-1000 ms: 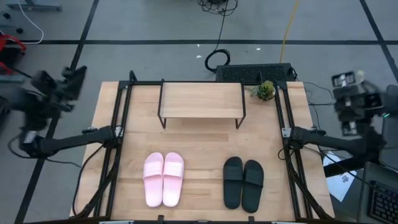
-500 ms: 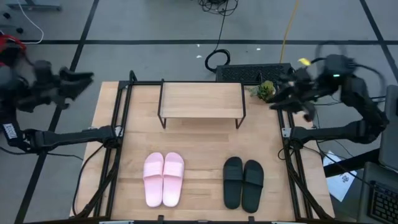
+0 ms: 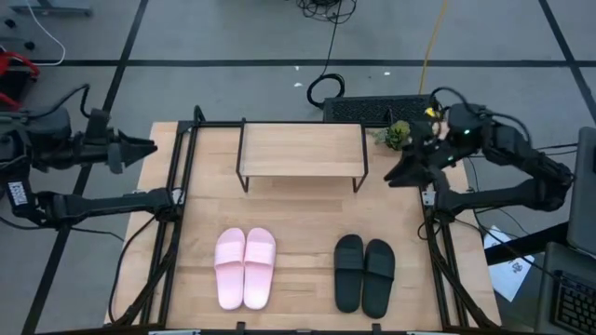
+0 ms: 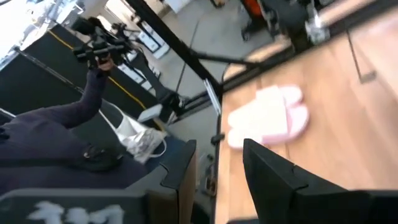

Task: Pick and place slides into the shelf
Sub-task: Put the left pink slide on the shelf

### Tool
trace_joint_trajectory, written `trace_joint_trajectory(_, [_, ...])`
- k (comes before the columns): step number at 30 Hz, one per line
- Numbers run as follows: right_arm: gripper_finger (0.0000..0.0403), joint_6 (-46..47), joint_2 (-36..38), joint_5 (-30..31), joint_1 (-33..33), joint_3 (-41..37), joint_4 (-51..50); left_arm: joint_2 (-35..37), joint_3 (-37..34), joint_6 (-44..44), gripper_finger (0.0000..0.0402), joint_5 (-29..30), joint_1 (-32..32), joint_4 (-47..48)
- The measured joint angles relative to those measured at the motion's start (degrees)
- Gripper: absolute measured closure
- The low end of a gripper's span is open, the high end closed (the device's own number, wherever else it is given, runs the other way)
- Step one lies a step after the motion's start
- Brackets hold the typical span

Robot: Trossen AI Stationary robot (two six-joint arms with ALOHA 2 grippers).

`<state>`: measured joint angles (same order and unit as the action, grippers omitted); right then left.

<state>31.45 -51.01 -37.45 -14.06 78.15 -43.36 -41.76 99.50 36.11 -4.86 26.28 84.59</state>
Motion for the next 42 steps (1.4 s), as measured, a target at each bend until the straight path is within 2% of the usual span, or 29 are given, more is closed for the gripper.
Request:
trace_joint_trajectory(6, [0.0282,4.0,2.4,1.2,2.8,-8.7,1.5,0.0,-3.5,4.0,0.0188,-2.3,0.0,5.1])
trace_joint_trajectory(14, [0.0282,8.9,8.4,1.4,4.8,-20.2,18.5,0.0,-15.7,6.4,0.0188,-10.5,0.0,5.3])
trace_joint_trajectory(17, [0.0282,11.6,11.1,1.6,4.8,-22.5,22.1,0.0,-19.5,6.0,0.0188,-12.6,0.0,5.3])
trace_joint_trajectory(20, [0.0282,13.2,13.9,3.6,4.8,-23.6,24.8,0.0,-20.3,5.6,0.0188,-12.9,-0.4,4.9])
trace_joint_trajectory(26, [0.0282,13.3,17.4,7.7,4.8,-23.7,26.5,-0.3,-20.3,9.9,0.0188,-14.2,-4.6,-4.1])
trace_joint_trajectory(29, [0.0282,13.3,17.8,7.8,4.8,-23.7,28.3,-2.4,-20.2,13.3,0.0188,-13.0,-9.7,-9.5])
trace_joint_trajectory(32, [0.0282,13.3,17.8,7.7,4.8,-23.7,29.7,-6.8,-20.2,15.7,0.0188,-9.5,-18.7,-15.9])
trace_joint_trajectory(37, [0.0282,12.8,17.6,7.7,4.8,-23.7,29.6,-16.1,-20.3,19.7,0.0188,0.4,-38.4,-27.4])
trace_joint_trajectory(42, [0.0282,10.9,17.7,7.6,4.8,-23.7,29.9,-22.6,-20.2,31.2,0.0188,12.0,-55.3,-30.2])
